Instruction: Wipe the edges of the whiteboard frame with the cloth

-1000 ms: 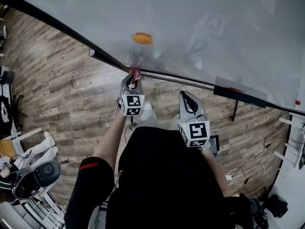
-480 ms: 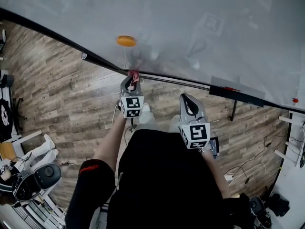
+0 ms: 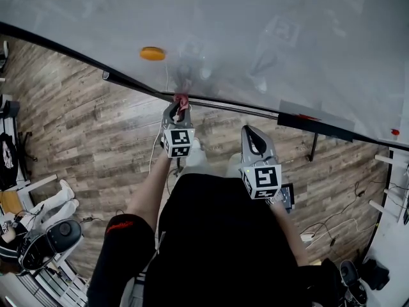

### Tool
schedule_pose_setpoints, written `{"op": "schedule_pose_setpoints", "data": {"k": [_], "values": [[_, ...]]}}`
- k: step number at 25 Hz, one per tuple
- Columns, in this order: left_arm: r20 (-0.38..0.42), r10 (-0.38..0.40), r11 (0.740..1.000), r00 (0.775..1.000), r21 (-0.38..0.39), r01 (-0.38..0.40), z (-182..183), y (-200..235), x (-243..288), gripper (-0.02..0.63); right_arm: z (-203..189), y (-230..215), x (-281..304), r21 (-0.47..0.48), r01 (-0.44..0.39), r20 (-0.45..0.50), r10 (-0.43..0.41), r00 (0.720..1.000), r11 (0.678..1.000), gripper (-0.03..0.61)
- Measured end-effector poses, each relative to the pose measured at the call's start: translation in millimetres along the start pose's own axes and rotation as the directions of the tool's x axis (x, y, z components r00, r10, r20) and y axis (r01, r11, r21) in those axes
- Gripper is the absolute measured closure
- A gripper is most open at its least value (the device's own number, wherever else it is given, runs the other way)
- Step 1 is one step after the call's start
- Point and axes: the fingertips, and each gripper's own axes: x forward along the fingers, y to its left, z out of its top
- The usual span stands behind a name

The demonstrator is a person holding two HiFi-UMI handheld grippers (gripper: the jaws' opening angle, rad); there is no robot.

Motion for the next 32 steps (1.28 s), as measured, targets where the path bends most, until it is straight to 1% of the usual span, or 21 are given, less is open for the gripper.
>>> {"op": "schedule_pose_setpoints", "data": {"k": [13,27,32], "values": [[-0.009,-0.007,1.000,1.000,0.018,0.007,8.0,-29.4,4.7,0.568,-7.6,-32.9,-16.2,0.019,0.026,0.001,-0.026,1.000,0.999,0.577],[-0.013,-0.021,0.999,1.000,0.047,0.022,16.3,-52.8,6.2,0.568,-15.5,-52.6,-28.5,0.033,0.037,-0.001,-0.037,0.999,0.999,0.577],[-0.009,-0.040,0.998,0.999,0.050,0.041,19.0,-69.1,8.7,0.568,-14.6,-61.8,-35.8,0.033,0.044,0.010,-0.044,0.999,0.998,0.577]]}}
